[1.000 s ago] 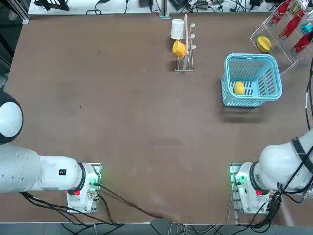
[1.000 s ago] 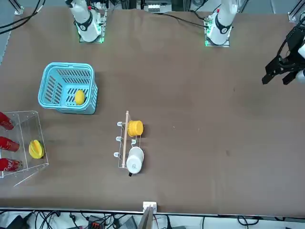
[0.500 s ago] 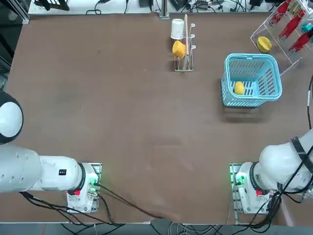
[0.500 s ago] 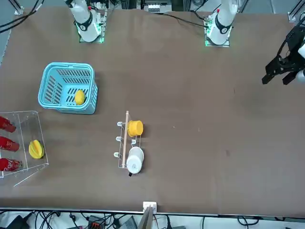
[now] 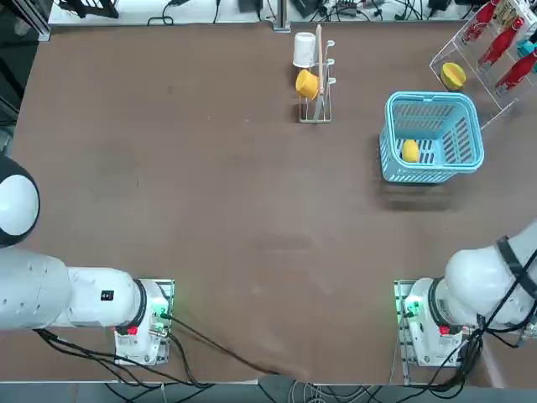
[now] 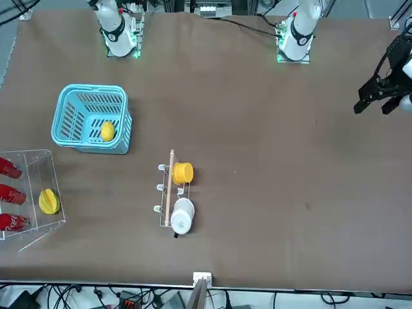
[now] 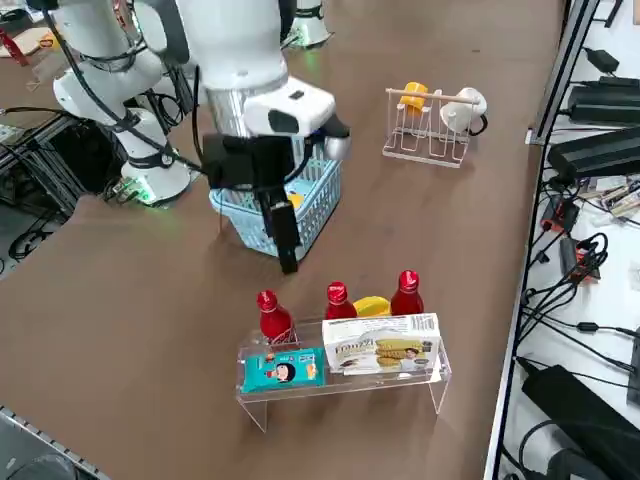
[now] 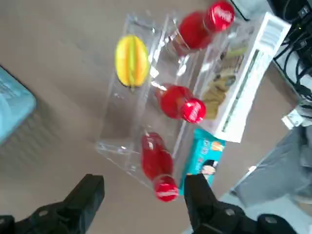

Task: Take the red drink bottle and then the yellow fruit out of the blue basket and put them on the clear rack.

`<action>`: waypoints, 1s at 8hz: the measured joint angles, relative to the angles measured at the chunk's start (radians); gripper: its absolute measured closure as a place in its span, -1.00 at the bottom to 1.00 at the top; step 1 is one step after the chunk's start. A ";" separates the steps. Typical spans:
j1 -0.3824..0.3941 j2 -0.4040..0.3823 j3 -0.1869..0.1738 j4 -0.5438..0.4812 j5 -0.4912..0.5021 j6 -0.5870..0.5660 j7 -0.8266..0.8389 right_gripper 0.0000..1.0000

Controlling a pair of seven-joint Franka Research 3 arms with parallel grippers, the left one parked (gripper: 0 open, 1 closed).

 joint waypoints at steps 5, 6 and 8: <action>0.189 -0.145 0.010 -0.111 0.041 -0.166 0.622 -1.00; 0.249 -0.200 0.012 -0.196 0.041 -0.154 0.756 -1.00; 0.360 -0.323 0.015 -0.421 0.039 -0.062 0.964 -1.00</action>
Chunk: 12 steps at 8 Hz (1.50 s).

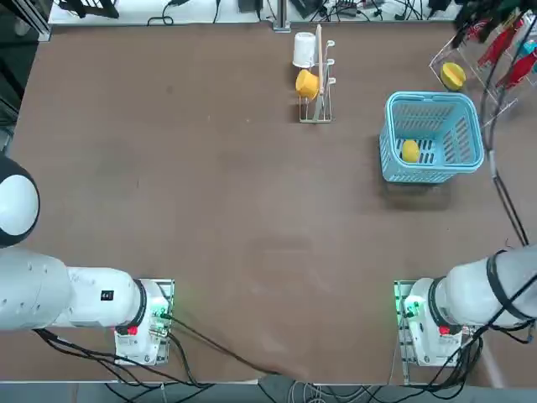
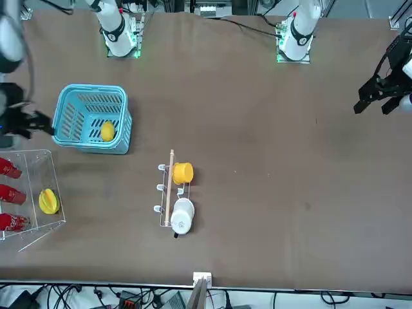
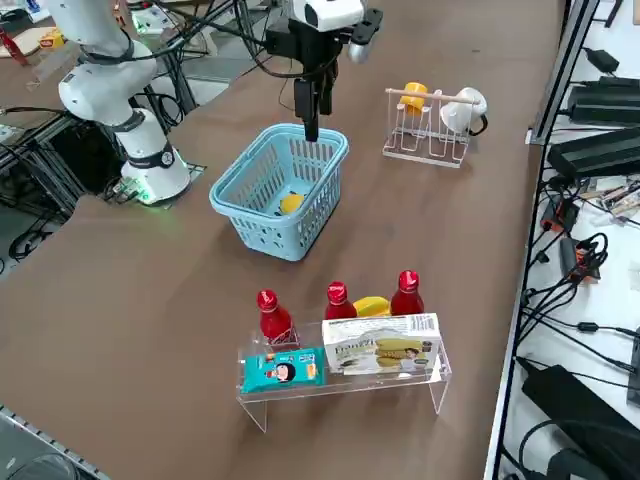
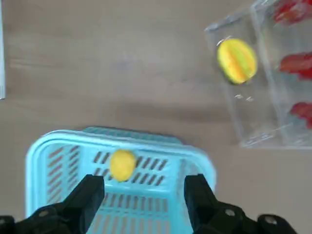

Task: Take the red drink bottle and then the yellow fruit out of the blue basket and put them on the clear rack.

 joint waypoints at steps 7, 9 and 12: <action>0.081 -0.106 0.000 -0.540 0.000 0.371 0.291 -1.00; 0.083 -0.083 -0.001 -0.611 -0.001 0.502 0.347 -1.00; 0.083 -0.033 -0.004 -0.723 -0.001 0.686 0.359 -1.00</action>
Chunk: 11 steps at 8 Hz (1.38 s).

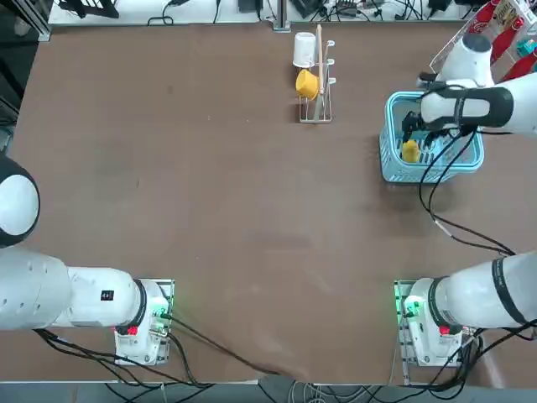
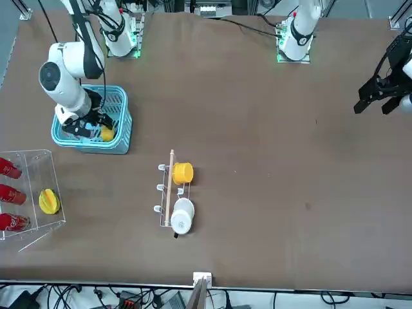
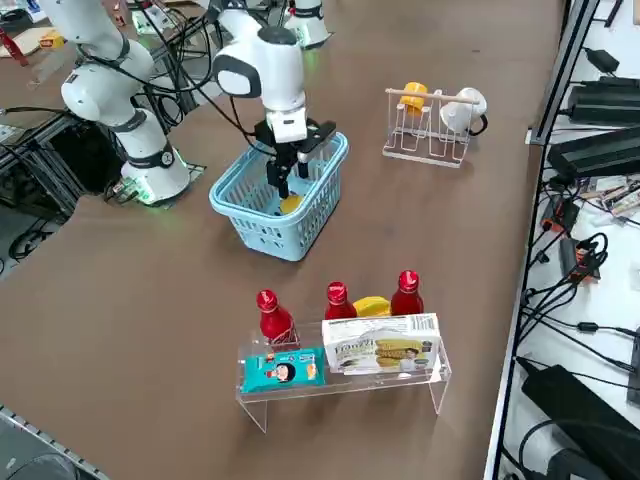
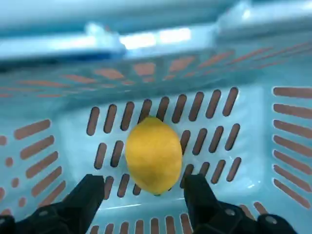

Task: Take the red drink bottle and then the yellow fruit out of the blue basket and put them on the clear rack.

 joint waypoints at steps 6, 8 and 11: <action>-0.008 0.028 -0.011 -0.078 0.000 0.191 0.007 -1.00; -0.009 0.045 -0.011 -0.084 0.000 0.213 0.007 -1.00; -0.010 0.066 -0.012 -0.085 0.000 0.249 0.008 -1.00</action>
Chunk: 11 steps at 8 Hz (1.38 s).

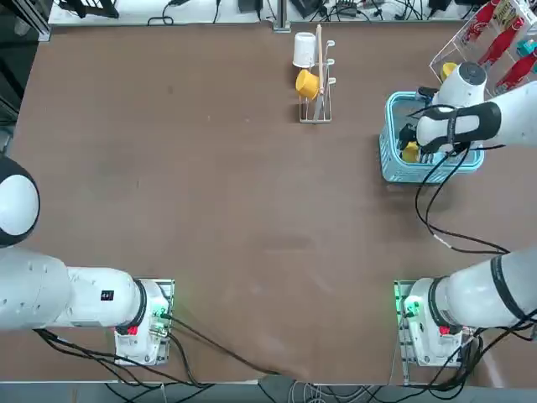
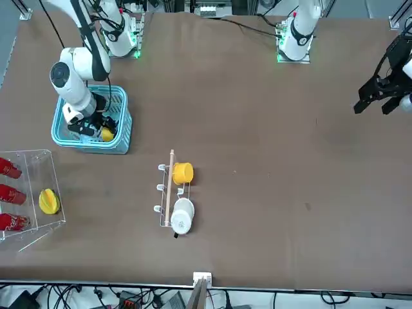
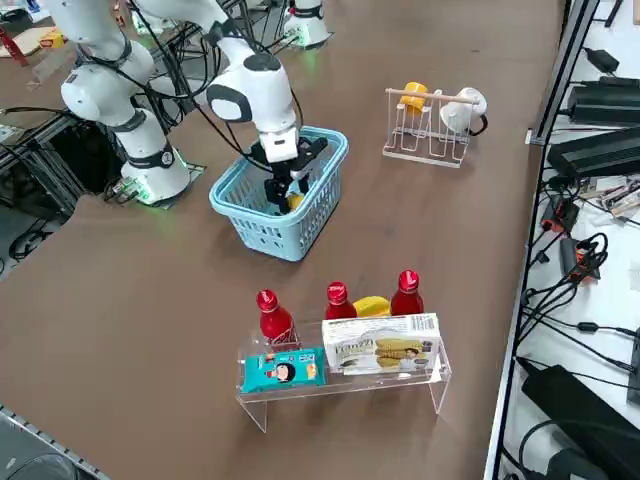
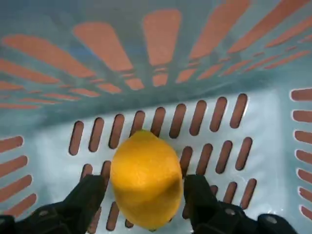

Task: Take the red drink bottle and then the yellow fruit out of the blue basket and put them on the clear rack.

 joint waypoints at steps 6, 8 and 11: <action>0.000 0.062 -0.001 0.000 0.000 0.070 0.002 -0.93; 0.000 0.060 -0.001 0.000 0.000 0.071 0.003 -0.74; 0.000 0.039 -0.001 0.032 0.000 0.026 0.003 -0.74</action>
